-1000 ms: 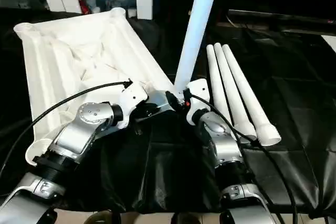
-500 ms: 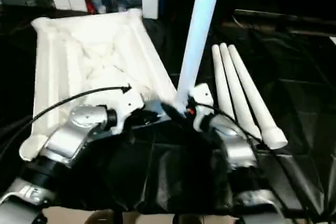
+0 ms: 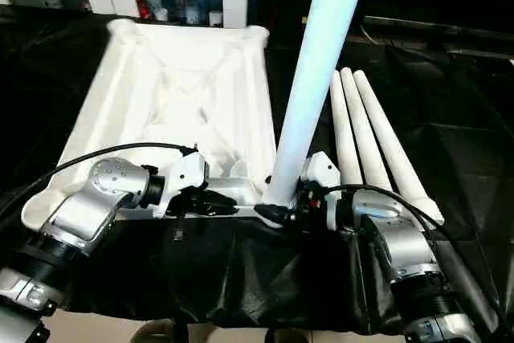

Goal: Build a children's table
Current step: Rotate leg to tighten

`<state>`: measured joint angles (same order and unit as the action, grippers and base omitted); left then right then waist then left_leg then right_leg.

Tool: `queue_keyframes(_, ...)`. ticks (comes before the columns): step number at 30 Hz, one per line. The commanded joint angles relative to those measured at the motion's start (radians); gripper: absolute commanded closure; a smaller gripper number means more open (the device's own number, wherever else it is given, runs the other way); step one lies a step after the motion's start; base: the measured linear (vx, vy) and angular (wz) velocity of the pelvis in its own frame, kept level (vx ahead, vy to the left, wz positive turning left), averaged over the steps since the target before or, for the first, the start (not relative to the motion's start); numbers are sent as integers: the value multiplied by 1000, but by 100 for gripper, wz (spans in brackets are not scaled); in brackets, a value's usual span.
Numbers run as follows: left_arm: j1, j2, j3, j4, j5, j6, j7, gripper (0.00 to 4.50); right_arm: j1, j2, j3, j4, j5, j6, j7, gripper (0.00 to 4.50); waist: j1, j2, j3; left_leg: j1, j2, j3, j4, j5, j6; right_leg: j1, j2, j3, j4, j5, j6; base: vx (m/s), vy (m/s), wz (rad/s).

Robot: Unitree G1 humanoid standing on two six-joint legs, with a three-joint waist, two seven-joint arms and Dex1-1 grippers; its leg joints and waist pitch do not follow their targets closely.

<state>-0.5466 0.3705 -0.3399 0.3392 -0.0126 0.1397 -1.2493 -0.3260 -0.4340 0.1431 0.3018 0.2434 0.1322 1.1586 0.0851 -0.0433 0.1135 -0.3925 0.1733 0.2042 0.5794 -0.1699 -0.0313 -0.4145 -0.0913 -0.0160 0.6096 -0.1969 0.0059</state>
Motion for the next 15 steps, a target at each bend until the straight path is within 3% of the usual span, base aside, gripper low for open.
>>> queue_keyframes(1,-22,-6,-9,21,0,-9,16,450,20,10,65,-44,18,12,66,162,-3,-8,-63,28,58,-20,-68,-169,93,38,-51,31,-66,-128,-254,0,0,0)
queue_keyframes(7,-16,-14,7,19,7,-6,60,450,7,79,50,5,-21,-20,-56,171,-4,-7,-63,28,57,-21,-70,-176,83,35,-52,30,-67,-146,-253,0,0,0)
queue_keyframes(10,-15,-46,32,18,15,18,141,450,-30,153,19,97,-78,-53,-235,172,-15,-11,-61,24,57,-25,-78,-223,40,35,-55,28,-74,-242,-235,0,0,0)
queue_keyframes(12,-18,-86,60,14,13,50,230,450,-72,231,-31,174,-62,-52,-359,172,-29,-8,-61,24,56,-29,-82,-254,14,34,-57,30,-79,-290,-220,0,0,0)
queue_keyframes(15,-20,-136,83,1,33,102,353,450,-126,310,-65,272,-71,-66,-504,173,-42,-9,-63,21,54,-29,-81,-241,4,34,-55,29,-77,-265,-219,0,0,0)
